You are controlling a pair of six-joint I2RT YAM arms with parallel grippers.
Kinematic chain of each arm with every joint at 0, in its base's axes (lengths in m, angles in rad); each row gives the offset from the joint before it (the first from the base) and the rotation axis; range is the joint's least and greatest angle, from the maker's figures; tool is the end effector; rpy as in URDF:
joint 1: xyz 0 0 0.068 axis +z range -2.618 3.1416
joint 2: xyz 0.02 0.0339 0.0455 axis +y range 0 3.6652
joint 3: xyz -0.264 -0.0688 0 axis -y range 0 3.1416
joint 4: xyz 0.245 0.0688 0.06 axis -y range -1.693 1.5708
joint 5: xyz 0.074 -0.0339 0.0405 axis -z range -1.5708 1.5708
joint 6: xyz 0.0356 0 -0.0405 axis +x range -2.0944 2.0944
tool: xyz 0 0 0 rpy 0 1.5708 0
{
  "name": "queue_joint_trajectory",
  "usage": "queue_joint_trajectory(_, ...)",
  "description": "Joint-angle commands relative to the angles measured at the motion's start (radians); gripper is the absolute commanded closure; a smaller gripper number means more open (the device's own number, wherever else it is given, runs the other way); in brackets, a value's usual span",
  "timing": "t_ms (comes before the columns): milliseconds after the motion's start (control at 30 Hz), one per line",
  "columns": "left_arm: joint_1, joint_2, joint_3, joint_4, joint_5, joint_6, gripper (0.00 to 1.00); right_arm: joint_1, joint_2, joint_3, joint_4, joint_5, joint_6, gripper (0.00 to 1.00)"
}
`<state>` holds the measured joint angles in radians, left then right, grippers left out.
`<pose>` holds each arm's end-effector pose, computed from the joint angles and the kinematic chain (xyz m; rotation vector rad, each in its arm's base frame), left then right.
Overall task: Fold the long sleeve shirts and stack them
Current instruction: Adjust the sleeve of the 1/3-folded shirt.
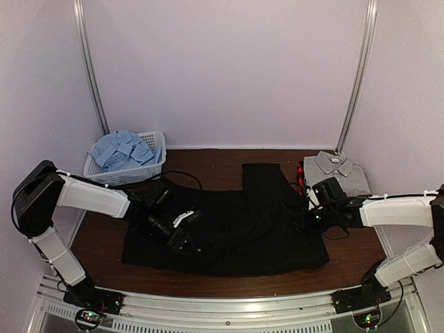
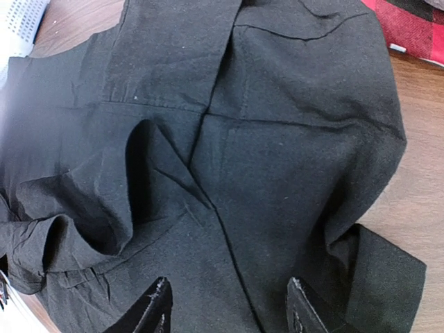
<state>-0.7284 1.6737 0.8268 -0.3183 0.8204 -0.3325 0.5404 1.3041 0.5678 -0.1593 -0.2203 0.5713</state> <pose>0.2014 -0.2146 0.1420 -0.7834 -2.6529 1.3201 0.2020 0.1303 0.1632 -0.0605 2.5883 0.7223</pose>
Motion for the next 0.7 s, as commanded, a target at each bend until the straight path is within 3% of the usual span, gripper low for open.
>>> queue_joint_trajectory(0, 0.023, -0.09, -0.062, 0.173, -0.026, -0.088, 0.57, 0.015, 0.014, 0.024, 0.022, 0.009, -0.002, 0.43)
queue_joint_trajectory(433, 0.037, -0.201, -0.232, 0.527, -0.102, -0.342, 0.63, 0.045, 0.038, 0.04, 0.022, 0.015, 0.004, 0.44)
queue_joint_trajectory(500, 0.037, -0.226, -0.269, 0.57, -0.132, -0.379, 0.68, 0.046, 0.036, 0.041, 0.022, 0.016, 0.004, 0.44)
queue_joint_trajectory(667, 0.037, -0.262, -0.303, 0.597, -0.15, -0.399, 0.96, 0.047, 0.044, 0.055, 0.017, 0.013, -0.001, 0.44)
